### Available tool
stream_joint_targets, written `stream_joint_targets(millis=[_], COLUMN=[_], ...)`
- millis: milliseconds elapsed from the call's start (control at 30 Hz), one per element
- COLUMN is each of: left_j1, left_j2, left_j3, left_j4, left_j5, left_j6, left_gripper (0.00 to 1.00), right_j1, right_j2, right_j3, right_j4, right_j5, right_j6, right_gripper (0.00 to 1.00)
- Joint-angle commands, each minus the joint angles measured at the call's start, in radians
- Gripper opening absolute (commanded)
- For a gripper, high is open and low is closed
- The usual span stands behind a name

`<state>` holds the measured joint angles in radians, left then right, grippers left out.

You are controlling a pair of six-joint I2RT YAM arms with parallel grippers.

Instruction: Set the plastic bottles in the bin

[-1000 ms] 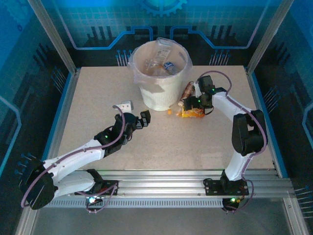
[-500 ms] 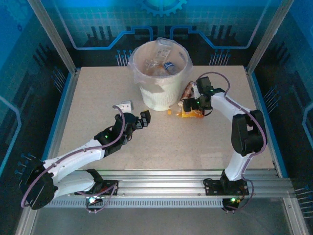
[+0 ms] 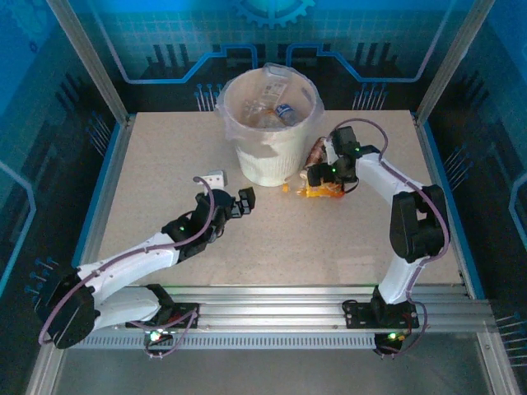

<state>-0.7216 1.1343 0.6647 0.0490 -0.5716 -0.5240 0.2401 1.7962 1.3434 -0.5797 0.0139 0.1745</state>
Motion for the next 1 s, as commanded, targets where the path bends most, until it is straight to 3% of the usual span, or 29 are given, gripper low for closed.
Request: stream_joint_targets(millis=[0,367,967], left_j1=[0.008,0.008,0.007], left_j2=[0.013,0.016,0.046], left_j3=[0.028,0.026,0.029], left_j4=[0.004,-0.005,-0.001], left_j5=[0.03,0.035,0.067], left_j6=[0.008,0.008,0.006], left_gripper=[0.99,0.99,0.99], right_j1=[-0.017,-0.03,0.0], right_j2=[0.048,0.089,-0.08], right_j3=[0.059,0.038,-0.192], right_j4=[-0.01,0.012,-0.023], right_j5=[-0.035,-0.057,-0.12], right_j6=[-0.012,-0.012,0.092], right_gripper=[0.93,0.93,0.94])
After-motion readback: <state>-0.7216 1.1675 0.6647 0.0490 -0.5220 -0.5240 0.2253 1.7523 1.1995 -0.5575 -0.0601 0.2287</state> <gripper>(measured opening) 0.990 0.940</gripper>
